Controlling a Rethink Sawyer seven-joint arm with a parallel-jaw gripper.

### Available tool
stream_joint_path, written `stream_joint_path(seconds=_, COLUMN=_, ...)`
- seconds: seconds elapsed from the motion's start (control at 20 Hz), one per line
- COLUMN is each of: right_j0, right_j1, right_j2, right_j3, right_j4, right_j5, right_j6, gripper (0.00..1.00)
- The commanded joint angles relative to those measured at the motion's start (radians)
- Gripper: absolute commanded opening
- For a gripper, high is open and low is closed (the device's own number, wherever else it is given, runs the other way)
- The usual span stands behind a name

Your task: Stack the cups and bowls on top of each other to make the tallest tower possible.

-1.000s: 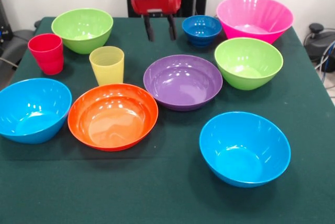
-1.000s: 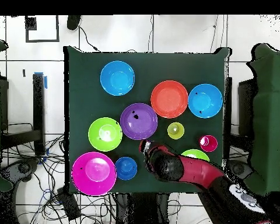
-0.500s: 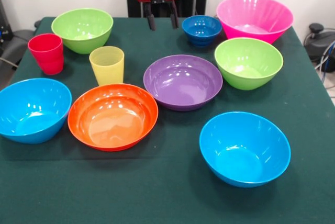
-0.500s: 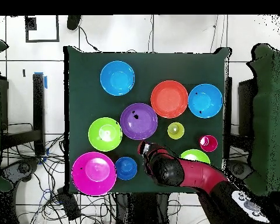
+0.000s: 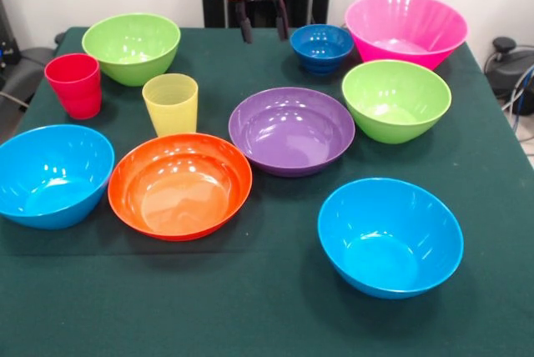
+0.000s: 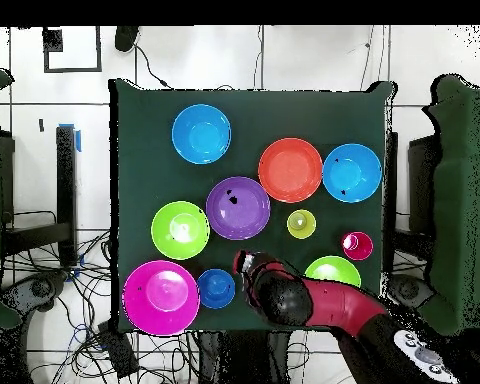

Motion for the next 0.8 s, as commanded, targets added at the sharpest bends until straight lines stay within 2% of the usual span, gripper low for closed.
stream_joint_path(seconds=0.05, right_j0=-0.038, right_j1=0.035, right_j2=0.011, right_j3=0.099, right_j4=-0.109, right_j5=0.152, right_j6=-0.048, gripper=1.00)
stream_joint_path(seconds=0.25, right_j0=-0.084, right_j1=0.015, right_j2=0.057, right_j3=0.136, right_j4=-0.129, right_j5=0.170, right_j6=-0.059, gripper=1.00)
stream_joint_path(seconds=0.55, right_j0=-0.193, right_j1=-0.034, right_j2=0.159, right_j3=0.193, right_j4=-0.127, right_j5=0.247, right_j6=-0.113, gripper=1.00)
stream_joint_path(seconds=0.8, right_j0=-0.200, right_j1=-0.016, right_j2=0.191, right_j3=0.189, right_j4=-0.158, right_j5=0.220, right_j6=-0.084, gripper=1.00)
